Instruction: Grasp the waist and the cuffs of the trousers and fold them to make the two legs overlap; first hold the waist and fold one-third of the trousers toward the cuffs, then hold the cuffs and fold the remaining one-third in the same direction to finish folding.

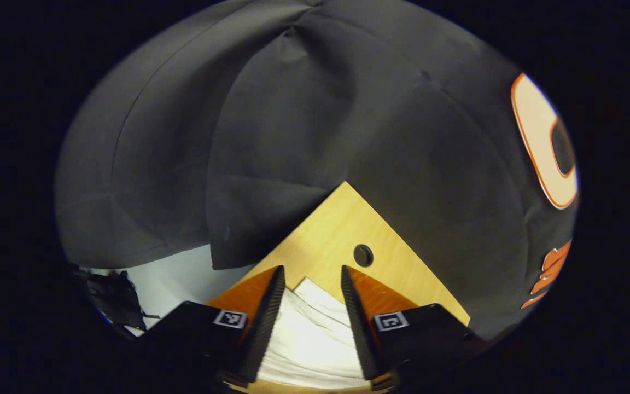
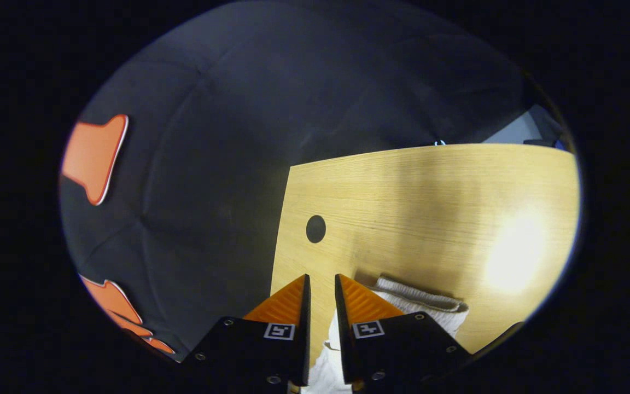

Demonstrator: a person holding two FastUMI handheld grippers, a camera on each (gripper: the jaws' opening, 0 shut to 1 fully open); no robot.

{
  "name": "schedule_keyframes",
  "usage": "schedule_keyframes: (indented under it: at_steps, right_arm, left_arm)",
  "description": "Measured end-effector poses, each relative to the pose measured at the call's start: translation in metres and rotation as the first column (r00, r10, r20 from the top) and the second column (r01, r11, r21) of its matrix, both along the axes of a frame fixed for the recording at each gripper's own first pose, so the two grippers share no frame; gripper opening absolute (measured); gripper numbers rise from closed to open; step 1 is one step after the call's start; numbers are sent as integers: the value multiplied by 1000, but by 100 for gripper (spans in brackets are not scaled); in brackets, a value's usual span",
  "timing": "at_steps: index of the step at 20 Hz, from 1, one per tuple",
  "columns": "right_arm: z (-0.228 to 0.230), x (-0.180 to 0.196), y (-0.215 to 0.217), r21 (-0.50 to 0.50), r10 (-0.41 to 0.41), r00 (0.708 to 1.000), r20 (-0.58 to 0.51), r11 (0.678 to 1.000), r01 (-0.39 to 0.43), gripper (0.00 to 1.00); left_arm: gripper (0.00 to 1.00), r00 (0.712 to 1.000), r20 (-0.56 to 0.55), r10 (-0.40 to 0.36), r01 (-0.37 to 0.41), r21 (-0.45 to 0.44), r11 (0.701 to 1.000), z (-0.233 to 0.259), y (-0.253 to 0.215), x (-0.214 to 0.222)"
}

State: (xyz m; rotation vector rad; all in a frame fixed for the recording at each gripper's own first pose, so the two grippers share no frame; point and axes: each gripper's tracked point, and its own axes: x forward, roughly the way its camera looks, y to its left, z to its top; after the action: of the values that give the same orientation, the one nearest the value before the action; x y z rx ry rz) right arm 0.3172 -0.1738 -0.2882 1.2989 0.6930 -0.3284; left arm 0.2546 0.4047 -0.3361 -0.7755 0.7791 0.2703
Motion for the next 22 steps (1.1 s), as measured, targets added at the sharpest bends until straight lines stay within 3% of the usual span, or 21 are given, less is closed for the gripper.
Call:
schedule_keyframes:
  at_steps: [2, 3, 4, 5, 6, 9, 13, 19, 22]
  right_arm:
    - [-5, -20, 4, -74, 54, 998, -26, 996, -56, 39]
    - [-8, -29, 4, -111, 82, 996, -47, 990, -87, 63]
    - [-11, -38, 5, -143, 113, 991, -68, 982, -122, 57]
    - [-16, -48, 7, -166, 141, 986, -92, 974, -154, 76]
    - [-22, -58, 9, -189, 168, 979, -115, 964, -187, 69]
    - [-37, -80, 12, -222, 220, 958, -184, 940, -259, 84]
    - [-61, -106, 21, -209, 257, 927, -273, 925, -318, 94]
    - [-87, -113, 30, -198, 275, 907, -319, 917, -347, 94]
    - [-93, -101, 31, -210, 243, 922, -301, 926, -313, 95]
  left_arm:
    - [83, 998, 20, -53, 53, 21, 998, 19, -15, 9]
    - [92, 996, 23, -82, 81, 36, 996, 23, -23, 8]
    - [94, 993, 26, -111, 110, 54, 992, 29, -30, 8]
    - [96, 990, 26, -140, 137, 74, 988, 32, -39, 8]
    - [98, 985, 27, -170, 167, 93, 982, 39, -48, 7]
    - [100, 966, 8, -258, 253, 170, 953, 55, -72, -5]
    - [100, 936, -18, -352, 337, 334, 880, 75, -96, -17]
    - [97, 901, 2, -434, 402, 372, 837, 102, -160, -30]
    - [100, 888, 23, -460, 419, 371, 828, 115, -190, -36]
